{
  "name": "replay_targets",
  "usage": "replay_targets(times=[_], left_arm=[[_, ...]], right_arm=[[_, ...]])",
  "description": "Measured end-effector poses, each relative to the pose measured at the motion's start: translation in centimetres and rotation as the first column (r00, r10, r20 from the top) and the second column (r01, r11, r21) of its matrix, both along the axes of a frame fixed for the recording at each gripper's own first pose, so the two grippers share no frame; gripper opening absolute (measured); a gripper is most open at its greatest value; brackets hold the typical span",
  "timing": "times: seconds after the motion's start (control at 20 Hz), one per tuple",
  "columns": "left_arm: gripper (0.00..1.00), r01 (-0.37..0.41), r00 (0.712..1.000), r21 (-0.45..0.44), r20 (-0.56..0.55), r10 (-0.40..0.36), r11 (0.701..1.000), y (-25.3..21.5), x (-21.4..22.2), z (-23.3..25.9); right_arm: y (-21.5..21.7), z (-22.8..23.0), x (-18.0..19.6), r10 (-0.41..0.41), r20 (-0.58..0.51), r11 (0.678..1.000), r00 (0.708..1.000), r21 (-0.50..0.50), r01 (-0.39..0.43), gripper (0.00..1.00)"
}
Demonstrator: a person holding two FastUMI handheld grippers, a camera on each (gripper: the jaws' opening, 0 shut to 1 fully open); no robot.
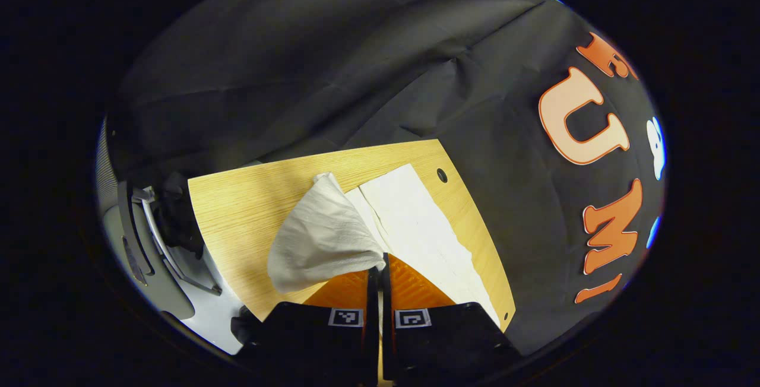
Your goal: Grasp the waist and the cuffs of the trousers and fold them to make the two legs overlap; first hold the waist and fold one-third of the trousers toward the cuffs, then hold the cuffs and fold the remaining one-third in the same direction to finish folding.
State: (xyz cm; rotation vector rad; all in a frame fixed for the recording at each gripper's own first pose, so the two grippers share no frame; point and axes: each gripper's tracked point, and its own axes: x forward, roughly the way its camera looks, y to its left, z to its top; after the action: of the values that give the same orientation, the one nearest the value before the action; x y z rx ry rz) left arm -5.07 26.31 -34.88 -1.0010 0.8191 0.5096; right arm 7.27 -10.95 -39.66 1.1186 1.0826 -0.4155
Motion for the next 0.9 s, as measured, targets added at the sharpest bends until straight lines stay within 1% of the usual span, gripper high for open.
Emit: replay_targets(times=[0.1,0.15,0.25,0.3,0.35,0.4,0.6,0.8,0.9], left_arm=[[0.06,0.018,1.0,0.008,-0.015,-0.018,1.0,0.1,0.5,0.1],[0.06,0.04,0.999,0.012,-0.019,-0.04,0.999,0.0,1.1,0.1],[0.06,0.118,0.993,0.046,-0.03,-0.117,0.992,0.0,2.2,0.4],[0.06,0.146,0.989,0.052,-0.028,-0.144,0.988,-0.1,3.2,0.6],[0.08,0.166,0.986,0.053,-0.028,-0.164,0.985,-0.1,4.2,0.5],[0.06,0.183,0.983,0.055,-0.03,-0.182,0.981,0.1,5.1,0.3],[0.06,0.248,0.968,0.039,-0.045,-0.246,0.968,0.3,8.7,-1.2],[0.06,0.332,0.942,0.032,-0.061,-0.33,0.943,0.5,12.0,-3.1],[0.06,0.403,0.913,0.038,-0.081,-0.399,0.915,0.6,13.5,-4.5]], right_arm=[[-0.1,1.1,0.1,-0.014,0.013,1.0,1.0,0.019,0.014,0.07],[-0.1,1.7,0.1,-0.012,0.011,1.0,1.0,0.02,0.012,0.06],[0.1,2.4,-0.3,0.008,-0.023,1.0,1.0,0.022,-0.008,0.06],[0.2,2.9,0.0,0.011,-0.025,1.0,1.0,0.024,-0.01,0.06],[0.2,3.6,0.4,0.007,-0.016,1.0,1.0,0.027,-0.006,0.06],[0.2,4.5,0.8,-0.003,-0.002,1.0,1.0,0.026,0.003,0.06],[0.5,7.5,2.7,-0.019,0.043,1.0,0.999,0.002,0.019,0.06],[0.5,9.5,4.6,-0.034,0.054,0.999,0.998,-0.025,0.036,0.06],[1.0,10.0,6.4,-0.037,0.056,0.999,0.998,-0.028,0.038,0.06]])
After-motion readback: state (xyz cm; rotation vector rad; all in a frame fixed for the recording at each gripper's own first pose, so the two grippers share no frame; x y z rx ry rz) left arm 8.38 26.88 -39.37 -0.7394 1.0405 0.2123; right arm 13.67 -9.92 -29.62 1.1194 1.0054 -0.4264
